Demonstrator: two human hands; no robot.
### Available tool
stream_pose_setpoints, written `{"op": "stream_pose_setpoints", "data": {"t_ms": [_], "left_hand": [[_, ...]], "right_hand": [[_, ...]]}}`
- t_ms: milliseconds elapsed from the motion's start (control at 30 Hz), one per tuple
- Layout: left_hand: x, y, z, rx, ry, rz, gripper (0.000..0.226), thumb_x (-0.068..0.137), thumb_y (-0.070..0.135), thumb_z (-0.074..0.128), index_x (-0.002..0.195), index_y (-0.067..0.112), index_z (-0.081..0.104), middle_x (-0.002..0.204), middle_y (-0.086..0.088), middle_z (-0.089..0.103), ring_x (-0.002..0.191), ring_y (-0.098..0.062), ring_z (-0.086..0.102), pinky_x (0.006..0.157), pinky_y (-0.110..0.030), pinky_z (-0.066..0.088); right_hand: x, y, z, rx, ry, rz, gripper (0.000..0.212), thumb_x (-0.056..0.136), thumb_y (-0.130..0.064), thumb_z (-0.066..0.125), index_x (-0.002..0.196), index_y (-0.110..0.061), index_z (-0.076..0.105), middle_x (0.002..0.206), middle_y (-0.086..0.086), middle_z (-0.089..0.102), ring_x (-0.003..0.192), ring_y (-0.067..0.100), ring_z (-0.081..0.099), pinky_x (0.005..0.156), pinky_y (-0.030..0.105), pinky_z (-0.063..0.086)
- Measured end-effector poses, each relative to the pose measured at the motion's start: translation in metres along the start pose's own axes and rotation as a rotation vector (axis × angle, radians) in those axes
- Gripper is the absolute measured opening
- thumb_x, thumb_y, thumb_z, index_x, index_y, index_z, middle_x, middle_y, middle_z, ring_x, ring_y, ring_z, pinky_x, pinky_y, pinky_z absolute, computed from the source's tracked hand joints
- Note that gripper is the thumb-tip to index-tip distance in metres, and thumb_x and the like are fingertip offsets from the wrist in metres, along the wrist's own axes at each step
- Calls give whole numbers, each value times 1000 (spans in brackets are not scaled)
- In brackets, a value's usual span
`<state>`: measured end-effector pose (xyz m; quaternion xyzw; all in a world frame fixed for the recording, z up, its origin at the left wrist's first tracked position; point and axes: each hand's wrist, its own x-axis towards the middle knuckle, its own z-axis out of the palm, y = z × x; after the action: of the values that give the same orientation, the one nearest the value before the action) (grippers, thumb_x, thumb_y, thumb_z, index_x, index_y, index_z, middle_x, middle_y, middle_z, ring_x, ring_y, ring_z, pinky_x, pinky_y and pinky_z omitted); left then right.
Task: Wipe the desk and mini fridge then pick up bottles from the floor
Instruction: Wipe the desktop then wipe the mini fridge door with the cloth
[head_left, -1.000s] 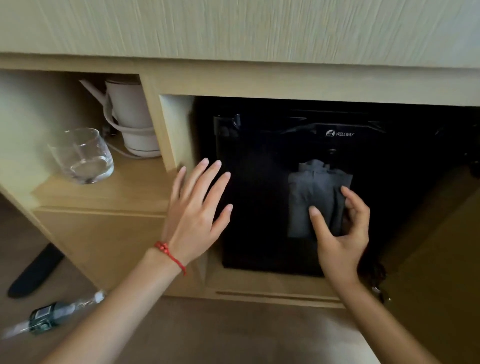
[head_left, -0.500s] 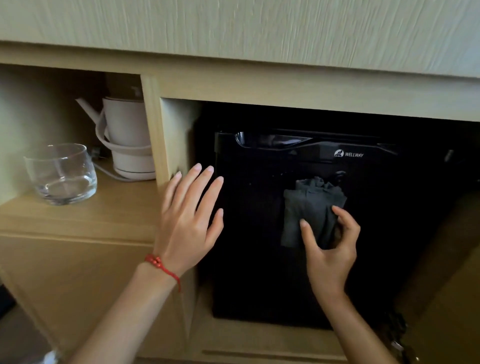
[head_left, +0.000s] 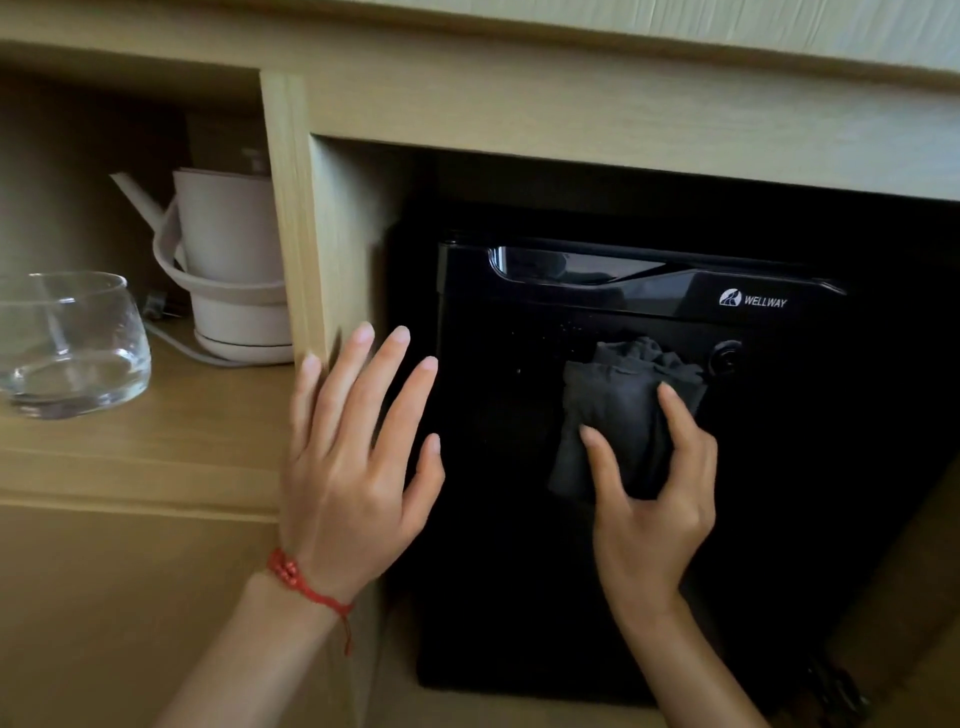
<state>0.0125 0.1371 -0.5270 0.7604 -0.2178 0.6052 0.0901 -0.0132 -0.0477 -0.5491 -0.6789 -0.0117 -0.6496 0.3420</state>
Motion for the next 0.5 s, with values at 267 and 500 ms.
{"op": "stream_pose_setpoints", "data": {"t_ms": [267, 500], "left_hand": [[-2, 0, -1, -1, -33, -8, 39, 86, 18, 49, 122, 4, 55, 133, -19, 50, 130, -32, 35, 115, -45, 14], [-8, -3, -2, 7, -44, 46, 40, 88, 18, 48, 125, 5, 52, 133, -20, 49, 129, -33, 36, 114, -46, 15]], "right_hand": [[8, -30, 38, -106, -141, -270, 43, 85, -25, 65, 122, -16, 45, 97, 16, 60, 84, 13, 59, 62, 24, 57], [22, -8, 11, -145, 14, -170, 43, 80, -18, 72, 115, 3, 58, 92, 23, 60, 89, 11, 52, 87, 1, 35]]}}
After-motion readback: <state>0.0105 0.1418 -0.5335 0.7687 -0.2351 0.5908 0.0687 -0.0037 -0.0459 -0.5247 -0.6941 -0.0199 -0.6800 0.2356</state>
